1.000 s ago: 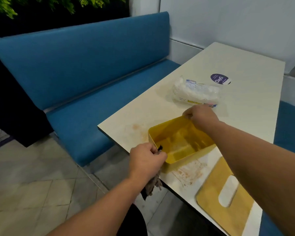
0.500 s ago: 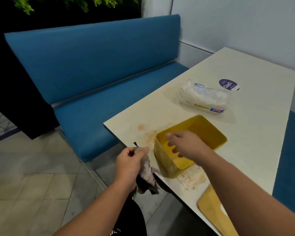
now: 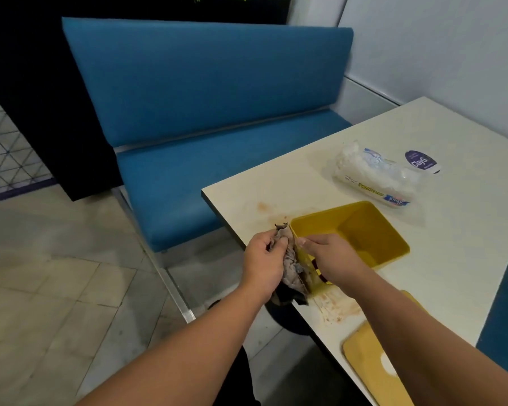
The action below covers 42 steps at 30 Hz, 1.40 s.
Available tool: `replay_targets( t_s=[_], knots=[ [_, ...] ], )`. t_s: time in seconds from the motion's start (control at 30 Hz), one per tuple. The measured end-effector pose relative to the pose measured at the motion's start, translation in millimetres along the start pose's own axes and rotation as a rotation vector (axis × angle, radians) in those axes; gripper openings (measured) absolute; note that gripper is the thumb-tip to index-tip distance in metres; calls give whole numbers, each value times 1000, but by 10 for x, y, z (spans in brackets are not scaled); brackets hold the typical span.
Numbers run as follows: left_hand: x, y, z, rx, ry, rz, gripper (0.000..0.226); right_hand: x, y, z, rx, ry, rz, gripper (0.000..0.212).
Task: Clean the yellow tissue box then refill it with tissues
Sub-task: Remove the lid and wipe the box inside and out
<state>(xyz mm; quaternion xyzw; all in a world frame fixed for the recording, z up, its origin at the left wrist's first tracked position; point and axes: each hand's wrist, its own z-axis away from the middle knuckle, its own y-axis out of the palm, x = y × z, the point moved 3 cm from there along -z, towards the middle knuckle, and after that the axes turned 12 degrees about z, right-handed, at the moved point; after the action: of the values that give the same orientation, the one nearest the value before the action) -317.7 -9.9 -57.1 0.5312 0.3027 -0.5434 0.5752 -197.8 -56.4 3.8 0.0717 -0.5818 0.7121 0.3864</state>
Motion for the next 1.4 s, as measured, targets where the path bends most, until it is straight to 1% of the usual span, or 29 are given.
replay_targets(
  t_s=[0.07, 0.13, 0.27, 0.33, 0.47, 0.57, 0.63, 0.7, 0.8, 0.9, 1.0, 1.17, 1.23, 1.33, 1.4],
  knots=[
    [-8, 25, 18, -24, 87, -111, 11, -19, 6, -7, 4, 8, -23, 41],
    [3, 54, 127, -21, 140, -169, 9, -22, 6, -1, 13, 18, -43, 38],
    [168, 67, 548, 79, 258, -266, 9, -29, -10, -5, 27, 41, -114, 46],
    [174, 78, 592, 71, 301, -289, 7, -43, -10, -14, 34, 47, -129, 50],
    [24, 112, 260, -47, 270, -276, 8, -13, -8, -11, 49, 64, -144, 44],
    [14, 114, 91, -93, 205, -255, 19, 1, -13, -16, 55, 91, -155, 37],
    [23, 130, 112, -102, 184, -231, 21, -11, -11, -27, 49, 100, -137, 32],
    [65, 151, 268, -87, 224, -233, 16, -10, 3, -39, 45, 90, -117, 35],
    [171, 160, 619, 8, 292, -259, 6, -20, 7, -42, 44, 112, -127, 40],
    [263, 113, 756, 77, 320, -255, 9, -22, 2, -39, 56, 125, -127, 38],
    [253, 102, 725, 105, 352, -259, 11, -39, 3, -32, 56, 117, -132, 38],
    [159, 124, 620, 39, 349, -244, 13, -33, -2, -44, 66, 110, -137, 43],
    [133, 135, 564, 1, 356, -243, 13, -45, 6, -44, 66, 110, -138, 40],
    [85, 160, 432, -64, 345, -269, 13, -36, 14, -40, 50, 92, -137, 30],
    [60, 166, 347, -93, 312, -302, 14, -28, 22, -44, 49, 86, -131, 33]
  ],
)
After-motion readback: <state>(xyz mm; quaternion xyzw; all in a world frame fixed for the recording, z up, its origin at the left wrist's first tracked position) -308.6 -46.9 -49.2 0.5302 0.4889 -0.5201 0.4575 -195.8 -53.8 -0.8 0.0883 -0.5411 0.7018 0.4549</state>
